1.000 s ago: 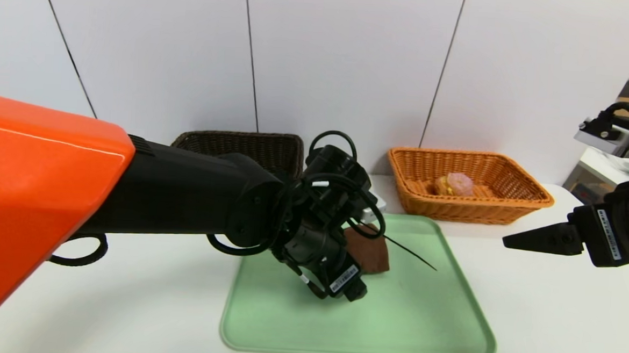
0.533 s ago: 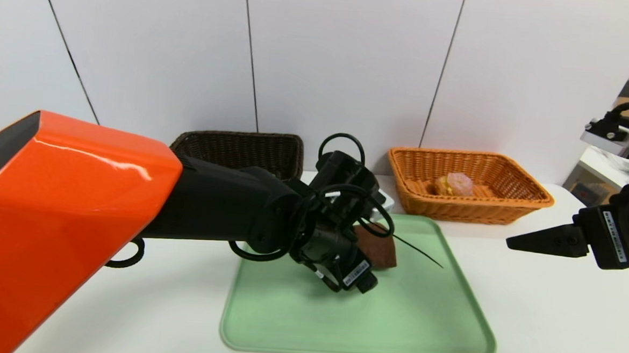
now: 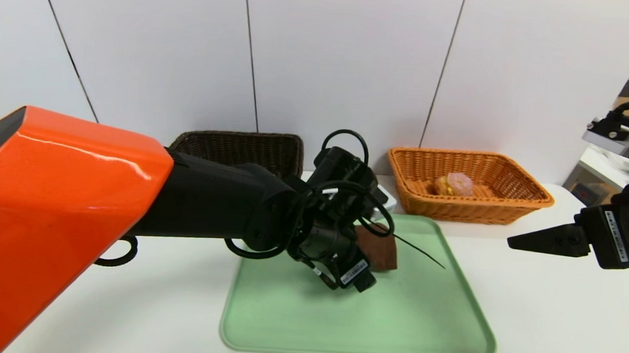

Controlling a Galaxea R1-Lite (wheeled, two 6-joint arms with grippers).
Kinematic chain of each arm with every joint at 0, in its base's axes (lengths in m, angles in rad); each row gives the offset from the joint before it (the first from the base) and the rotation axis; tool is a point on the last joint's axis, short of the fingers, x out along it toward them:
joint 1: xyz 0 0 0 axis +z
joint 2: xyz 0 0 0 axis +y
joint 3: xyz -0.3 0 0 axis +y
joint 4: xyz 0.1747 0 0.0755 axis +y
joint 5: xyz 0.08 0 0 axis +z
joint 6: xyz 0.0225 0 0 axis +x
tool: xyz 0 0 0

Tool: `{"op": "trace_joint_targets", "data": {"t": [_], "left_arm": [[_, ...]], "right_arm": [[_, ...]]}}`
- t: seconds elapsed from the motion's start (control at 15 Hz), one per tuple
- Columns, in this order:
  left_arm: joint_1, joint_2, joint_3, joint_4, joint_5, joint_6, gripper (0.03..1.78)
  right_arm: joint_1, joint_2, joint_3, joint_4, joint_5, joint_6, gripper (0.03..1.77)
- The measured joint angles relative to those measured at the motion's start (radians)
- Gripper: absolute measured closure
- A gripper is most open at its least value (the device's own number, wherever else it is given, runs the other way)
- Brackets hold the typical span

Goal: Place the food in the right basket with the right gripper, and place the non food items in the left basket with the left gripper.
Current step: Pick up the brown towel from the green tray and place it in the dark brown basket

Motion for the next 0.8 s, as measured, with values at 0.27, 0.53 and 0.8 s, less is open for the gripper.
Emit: {"op": "trace_joint_targets", "data": {"t": [0.27,0.53,0.8], "left_arm": [[0.001,0.021,0.004,-0.039,0.018,0.0,0.12],[0.001,0.033,0.008,-0.053,0.039,0.002,0.34],[0.001,0.03,0.011,-0.06,0.042,0.0,0.89]], "right_arm": [[0.0,-0.01,0.008,0.0,0.0,0.001,0.1],[0.0,-0.014,0.012,0.0,0.0,0.0,0.1],[0.0,-0.019,0.013,0.0,0.001,0.0,0.1]]}}
